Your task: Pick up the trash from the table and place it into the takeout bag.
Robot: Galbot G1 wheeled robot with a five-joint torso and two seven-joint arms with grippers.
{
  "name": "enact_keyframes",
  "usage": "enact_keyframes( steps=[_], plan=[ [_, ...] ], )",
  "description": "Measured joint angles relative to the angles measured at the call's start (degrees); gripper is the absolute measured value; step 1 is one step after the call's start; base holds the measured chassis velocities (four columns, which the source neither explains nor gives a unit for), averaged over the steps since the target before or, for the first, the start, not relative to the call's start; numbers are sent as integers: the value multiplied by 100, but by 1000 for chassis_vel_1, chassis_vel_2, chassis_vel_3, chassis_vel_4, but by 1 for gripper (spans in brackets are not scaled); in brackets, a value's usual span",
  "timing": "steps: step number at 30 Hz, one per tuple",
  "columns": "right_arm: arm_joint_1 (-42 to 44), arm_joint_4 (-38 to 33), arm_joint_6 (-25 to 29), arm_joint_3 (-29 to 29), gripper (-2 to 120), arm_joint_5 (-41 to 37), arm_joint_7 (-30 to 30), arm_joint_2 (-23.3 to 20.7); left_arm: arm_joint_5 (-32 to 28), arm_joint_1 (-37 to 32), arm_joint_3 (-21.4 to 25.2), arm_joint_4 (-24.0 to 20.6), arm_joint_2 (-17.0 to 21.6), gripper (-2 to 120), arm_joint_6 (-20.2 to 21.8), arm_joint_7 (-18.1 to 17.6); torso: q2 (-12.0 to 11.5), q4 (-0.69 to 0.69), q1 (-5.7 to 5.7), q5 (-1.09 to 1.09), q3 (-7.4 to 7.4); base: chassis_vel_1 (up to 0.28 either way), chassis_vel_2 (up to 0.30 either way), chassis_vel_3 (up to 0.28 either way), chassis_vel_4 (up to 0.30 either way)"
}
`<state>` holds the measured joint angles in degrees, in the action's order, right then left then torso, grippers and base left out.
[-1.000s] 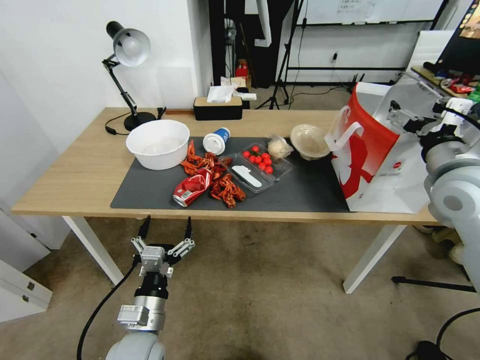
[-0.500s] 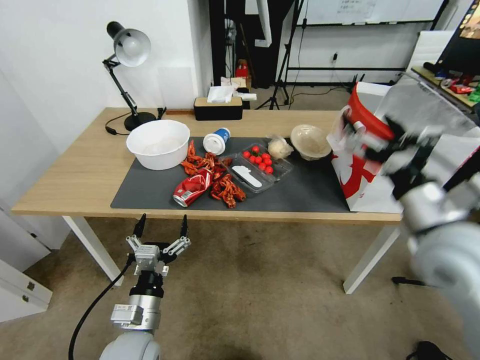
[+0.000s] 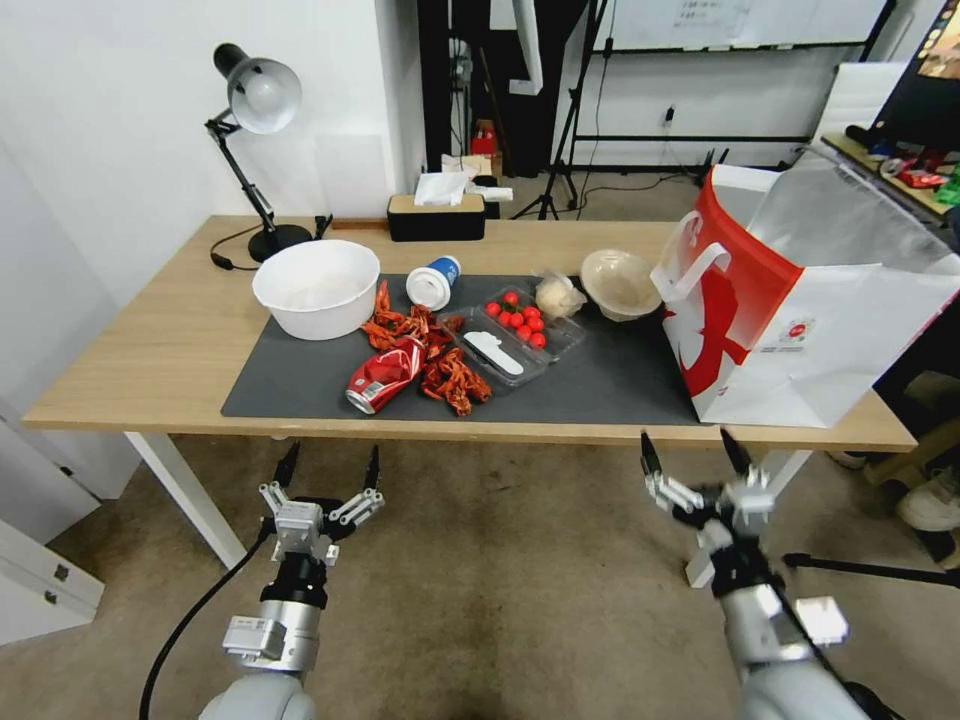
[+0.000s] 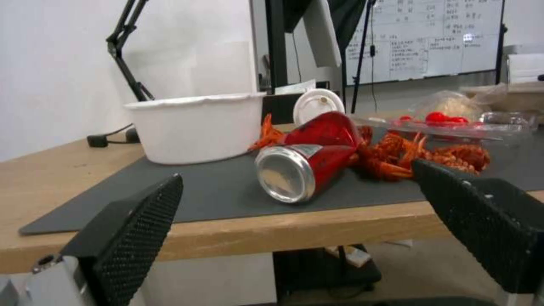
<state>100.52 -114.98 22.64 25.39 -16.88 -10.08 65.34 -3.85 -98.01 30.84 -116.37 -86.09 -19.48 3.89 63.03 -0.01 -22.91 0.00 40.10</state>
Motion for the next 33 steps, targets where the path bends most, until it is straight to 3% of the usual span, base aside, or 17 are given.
enact_keyframes(
  steps=[1,11,26,30,33],
  plan=[
    [-11,115,187,-54,100,33,71,61,14,-18,6,44,9,100,-39,3,0,1,0,-2,0,0,0,0,0],
    [-130,134,187,-137,100,44,157,110,106,-81,-13,170,-31,100,-164,20,-1,1,0,-1,1,0,0,0,0],
    [-91,-100,-190,-125,100,20,97,-14,126,-102,-43,157,-54,100,-191,15,-1,0,0,0,1,0,0,0,0],
    [-145,-295,-637,-181,100,-44,-66,-70,120,-100,-42,157,-60,100,-191,11,-1,0,0,-1,0,0,0,0,0],
    [-532,-579,-1492,-512,100,-412,-441,-187,123,-96,-80,205,-86,100,-192,11,-1,-1,0,-1,0,0,0,0,0]
  ],
)
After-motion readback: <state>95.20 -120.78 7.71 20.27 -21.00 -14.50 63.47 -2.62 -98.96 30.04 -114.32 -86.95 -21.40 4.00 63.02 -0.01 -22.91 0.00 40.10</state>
